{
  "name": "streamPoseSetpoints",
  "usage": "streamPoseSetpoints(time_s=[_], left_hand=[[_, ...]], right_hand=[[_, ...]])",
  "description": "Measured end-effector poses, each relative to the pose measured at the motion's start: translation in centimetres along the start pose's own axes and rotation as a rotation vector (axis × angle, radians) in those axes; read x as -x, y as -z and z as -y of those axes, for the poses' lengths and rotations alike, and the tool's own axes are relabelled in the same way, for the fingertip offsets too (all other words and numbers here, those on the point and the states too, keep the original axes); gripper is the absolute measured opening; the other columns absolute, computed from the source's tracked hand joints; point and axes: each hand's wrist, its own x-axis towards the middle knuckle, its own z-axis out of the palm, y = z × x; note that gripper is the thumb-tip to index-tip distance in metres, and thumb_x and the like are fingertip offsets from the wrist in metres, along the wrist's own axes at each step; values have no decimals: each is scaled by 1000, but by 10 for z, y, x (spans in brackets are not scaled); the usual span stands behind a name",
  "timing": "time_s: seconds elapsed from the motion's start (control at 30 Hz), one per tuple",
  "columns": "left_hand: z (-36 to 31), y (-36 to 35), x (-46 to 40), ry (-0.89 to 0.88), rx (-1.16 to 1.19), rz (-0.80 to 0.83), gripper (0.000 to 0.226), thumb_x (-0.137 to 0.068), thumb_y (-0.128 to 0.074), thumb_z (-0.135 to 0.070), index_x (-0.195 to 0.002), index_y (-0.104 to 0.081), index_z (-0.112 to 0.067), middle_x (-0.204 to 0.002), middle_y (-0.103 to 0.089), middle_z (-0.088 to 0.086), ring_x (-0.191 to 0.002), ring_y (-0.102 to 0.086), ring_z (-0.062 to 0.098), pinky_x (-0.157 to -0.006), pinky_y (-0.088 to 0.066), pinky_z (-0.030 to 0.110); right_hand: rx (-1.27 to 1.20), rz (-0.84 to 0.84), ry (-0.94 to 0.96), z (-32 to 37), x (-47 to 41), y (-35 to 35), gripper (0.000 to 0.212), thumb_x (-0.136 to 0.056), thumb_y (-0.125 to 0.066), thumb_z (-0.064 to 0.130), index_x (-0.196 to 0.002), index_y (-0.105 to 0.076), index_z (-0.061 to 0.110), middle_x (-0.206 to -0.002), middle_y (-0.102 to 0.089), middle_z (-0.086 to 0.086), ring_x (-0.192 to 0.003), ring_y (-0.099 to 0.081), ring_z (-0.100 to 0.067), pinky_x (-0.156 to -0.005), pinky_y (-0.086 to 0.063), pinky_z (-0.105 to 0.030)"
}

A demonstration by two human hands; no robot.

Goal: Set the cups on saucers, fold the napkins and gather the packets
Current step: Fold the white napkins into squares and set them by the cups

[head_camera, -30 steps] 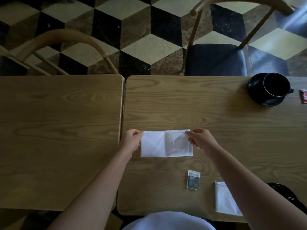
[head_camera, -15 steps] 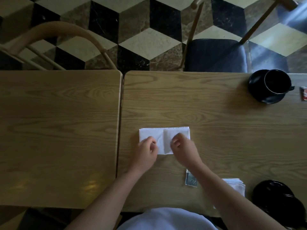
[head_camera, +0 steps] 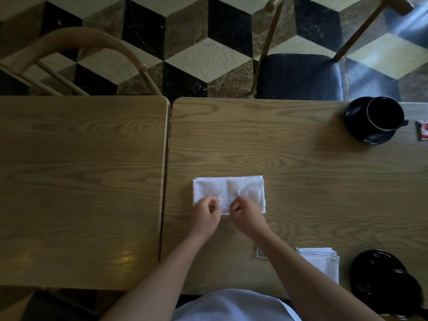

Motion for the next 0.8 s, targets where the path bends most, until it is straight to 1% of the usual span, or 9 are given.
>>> streamPoseSetpoints(time_s=[0.1, 0.3, 0.37, 0.43, 0.5, 0.57, 0.63, 0.7, 0.8], left_hand=[[12, 17, -12, 33, -14, 11, 11, -86, -61, -5, -88, -71, -10, -83, -68, 2, -77, -62, 18, -72, -51, 29], [9, 31, -20, 229, 84, -59, 13, -88, -57, -21, -80, -67, -18, -75, -67, 0, -73, -62, 21, -69, -51, 35], [-4, 28, -16, 348, 303, -123, 14, -87, -54, -19, -76, -60, -15, -69, -63, 2, -67, -57, 21, -66, -48, 35], [-19, 21, -9, 484, 567, -191, 15, -88, -52, -10, -73, -56, -11, -60, -59, 3, -60, -55, 22, -61, -46, 33], [-30, 11, 2, 771, 924, -102, 20, -86, -50, -4, -67, -56, -8, -53, -59, 6, -58, -54, 25, -55, -48, 31], [-36, -1, 19, 1081, 1217, 129, 22, -87, -54, -7, -67, -60, 1, -61, -61, 15, -66, -59, 31, -61, -58, 38], [-38, -13, 32, 1173, 1294, 276, 20, -87, -62, -10, -84, -65, 10, -84, -65, 24, -86, -62, 38, -83, -58, 50], [-42, -21, 39, 1206, 1300, 310, 35, -88, -63, -14, -112, -58, 12, -116, -62, 30, -108, -60, 44, -98, -51, 50], [-54, -29, 41, 1205, 1288, 307, 41, -91, -61, -18, -122, -53, 7, -124, -59, 27, -112, -60, 41, -97, -53, 48]], right_hand=[[41, -59, -42, -18, 0, 24, 13, -84, -58, 12, -78, -67, 19, -81, -73, 4, -78, -67, -17, -72, -52, -28], [105, -9, -54, -24, -1, 39, 13, -84, -56, 15, -80, -67, 19, -78, -70, 4, -77, -67, -20, -65, -46, -25], [137, -165, -29, -18, -6, 45, 12, -84, -54, 18, -79, -65, 19, -76, -69, 3, -73, -65, -21, -62, -45, -27], [191, -338, 69, -13, -15, 57, 4, -85, -61, 21, -88, -62, 19, -88, -66, 2, -81, -59, -19, -68, -46, -31], [343, -301, 146, -6, -31, 68, 27, -85, -70, 29, -107, -61, 17, -109, -62, -2, -102, -55, -25, -82, -49, -37], [515, -167, 147, 4, -46, 75, 46, -84, -73, 42, -120, -58, 19, -123, -59, -3, -117, -50, -29, -92, -45, -42], [636, -45, 113, 13, -57, 78, 55, -80, -74, 51, -123, -56, 22, -127, -59, -1, -123, -48, -28, -96, -41, -44], [735, 41, 92, 22, -65, 80, 51, -79, -73, 52, -118, -58, 22, -124, -61, -2, -122, -48, -28, -95, -39, -43], [800, 96, 136, 41, -68, 86, 26, -80, -71, 45, -101, -68, 30, -114, -64, 0, -118, -50, -26, -93, -38, -41]])
